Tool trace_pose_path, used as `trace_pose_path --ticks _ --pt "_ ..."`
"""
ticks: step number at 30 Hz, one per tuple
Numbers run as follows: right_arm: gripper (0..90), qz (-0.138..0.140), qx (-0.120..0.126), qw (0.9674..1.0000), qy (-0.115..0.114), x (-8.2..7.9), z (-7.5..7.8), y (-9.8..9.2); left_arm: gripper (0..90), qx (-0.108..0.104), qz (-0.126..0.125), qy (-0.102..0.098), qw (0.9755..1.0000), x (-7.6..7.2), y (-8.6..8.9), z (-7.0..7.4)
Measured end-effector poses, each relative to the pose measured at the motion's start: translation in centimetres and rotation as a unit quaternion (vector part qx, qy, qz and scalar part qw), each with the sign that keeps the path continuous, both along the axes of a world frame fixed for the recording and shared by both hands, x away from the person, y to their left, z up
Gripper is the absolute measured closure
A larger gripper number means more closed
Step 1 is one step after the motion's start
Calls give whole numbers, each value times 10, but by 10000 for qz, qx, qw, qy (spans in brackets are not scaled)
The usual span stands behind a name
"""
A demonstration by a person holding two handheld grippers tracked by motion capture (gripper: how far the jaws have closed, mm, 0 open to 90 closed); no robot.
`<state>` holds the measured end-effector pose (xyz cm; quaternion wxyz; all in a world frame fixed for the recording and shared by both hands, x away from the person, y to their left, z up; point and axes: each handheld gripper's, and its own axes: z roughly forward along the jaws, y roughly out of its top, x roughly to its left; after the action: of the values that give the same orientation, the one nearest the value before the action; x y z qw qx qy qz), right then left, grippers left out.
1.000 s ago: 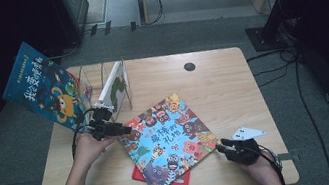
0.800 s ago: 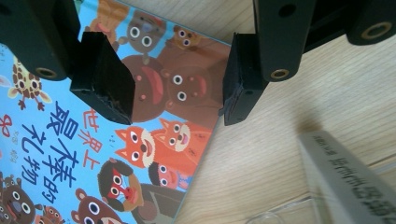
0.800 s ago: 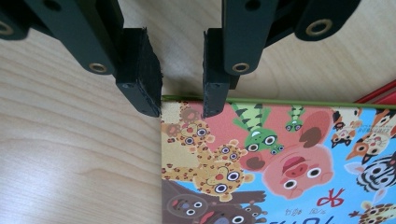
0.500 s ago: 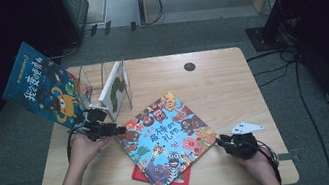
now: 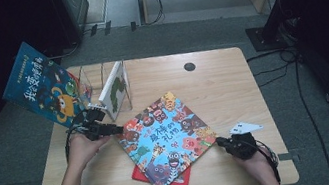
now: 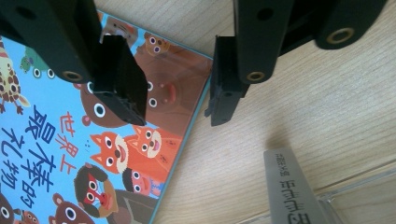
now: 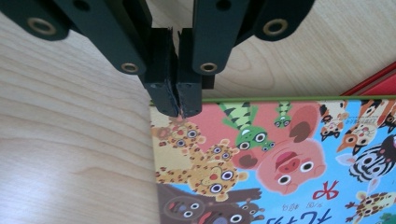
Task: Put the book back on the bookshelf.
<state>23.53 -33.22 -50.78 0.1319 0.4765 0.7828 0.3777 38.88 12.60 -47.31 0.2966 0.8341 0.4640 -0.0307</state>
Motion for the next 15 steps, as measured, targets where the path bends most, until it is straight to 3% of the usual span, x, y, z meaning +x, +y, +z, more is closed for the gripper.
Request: trace_pose_path --ticks 4,15 --pt "899 12 17 10000 8 0 0 2 648 1 14 66 10000 1 1 -1" --pt "900 -59 166 9998 22 1 0 2 645 71 -94 91 9999 4 -2 -5"
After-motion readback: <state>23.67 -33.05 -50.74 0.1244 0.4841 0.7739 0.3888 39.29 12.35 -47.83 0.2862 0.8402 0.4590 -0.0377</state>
